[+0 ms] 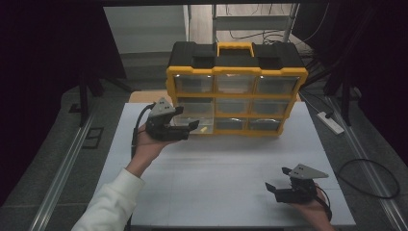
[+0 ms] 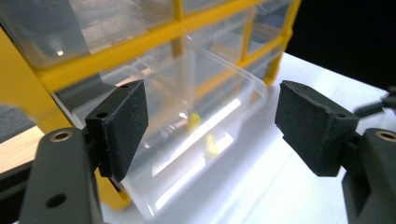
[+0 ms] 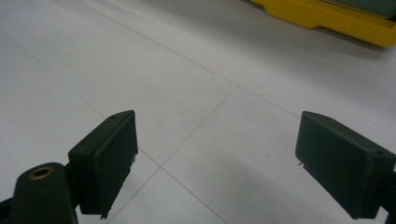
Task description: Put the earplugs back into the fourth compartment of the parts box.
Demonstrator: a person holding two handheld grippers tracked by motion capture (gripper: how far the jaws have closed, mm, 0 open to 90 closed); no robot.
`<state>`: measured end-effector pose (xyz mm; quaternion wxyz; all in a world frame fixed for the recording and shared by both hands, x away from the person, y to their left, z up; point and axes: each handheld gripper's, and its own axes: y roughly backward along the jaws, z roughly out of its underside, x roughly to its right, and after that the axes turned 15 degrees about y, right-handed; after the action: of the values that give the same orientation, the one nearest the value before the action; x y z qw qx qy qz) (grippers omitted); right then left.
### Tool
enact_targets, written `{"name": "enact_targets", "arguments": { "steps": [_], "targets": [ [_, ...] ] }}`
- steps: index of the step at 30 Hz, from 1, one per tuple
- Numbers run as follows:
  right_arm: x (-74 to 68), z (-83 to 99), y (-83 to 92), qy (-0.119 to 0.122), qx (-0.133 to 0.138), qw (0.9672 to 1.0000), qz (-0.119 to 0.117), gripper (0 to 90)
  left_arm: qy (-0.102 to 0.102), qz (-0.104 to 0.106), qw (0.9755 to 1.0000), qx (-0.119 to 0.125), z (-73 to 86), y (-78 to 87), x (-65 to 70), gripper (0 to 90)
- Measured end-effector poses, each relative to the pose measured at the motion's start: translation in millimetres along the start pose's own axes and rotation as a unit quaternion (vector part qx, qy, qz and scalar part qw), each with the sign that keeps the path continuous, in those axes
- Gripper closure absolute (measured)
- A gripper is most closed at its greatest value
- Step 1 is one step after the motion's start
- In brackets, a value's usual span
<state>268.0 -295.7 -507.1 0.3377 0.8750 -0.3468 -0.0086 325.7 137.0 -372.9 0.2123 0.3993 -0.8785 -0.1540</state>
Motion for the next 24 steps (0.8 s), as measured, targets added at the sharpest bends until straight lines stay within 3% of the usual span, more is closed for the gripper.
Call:
{"name": "enact_targets", "arguments": {
  "steps": [6, 11, 13, 21, 24],
  "targets": [
    [0.1, -0.1, 0.1, -0.002, 0.000, 1.0000, 0.003, 13.7, -0.003, 0.014, 0.9999, 0.001, 26.8, 19.7, 3.3, 24.9],
    [0.5, 0.1, 0.4, -0.003, 0.001, 1.0000, 0.005, 13.7, -0.009, 0.009, 0.9998, -0.016, 51.1, 26.1, 0.5, 24.2],
    [0.6, 0.1, 0.6, -0.003, 0.001, 1.0000, 0.005, 13.7, -0.006, 0.007, 0.9998, -0.017, 56.7, 26.8, -0.4, 24.2],
    [0.9, 0.3, 0.6, -0.002, 0.000, 1.0000, 0.005, 13.7, 0.025, -0.002, 0.9986, -0.047, 112.7, 24.9, -18.0, 23.6],
    [0.8, 0.3, 0.6, -0.001, 0.000, 1.0000, 0.006, 13.7, 0.032, -0.016, 0.9976, -0.059, 132.5, 23.6, -25.3, 23.1]
  ]
}}
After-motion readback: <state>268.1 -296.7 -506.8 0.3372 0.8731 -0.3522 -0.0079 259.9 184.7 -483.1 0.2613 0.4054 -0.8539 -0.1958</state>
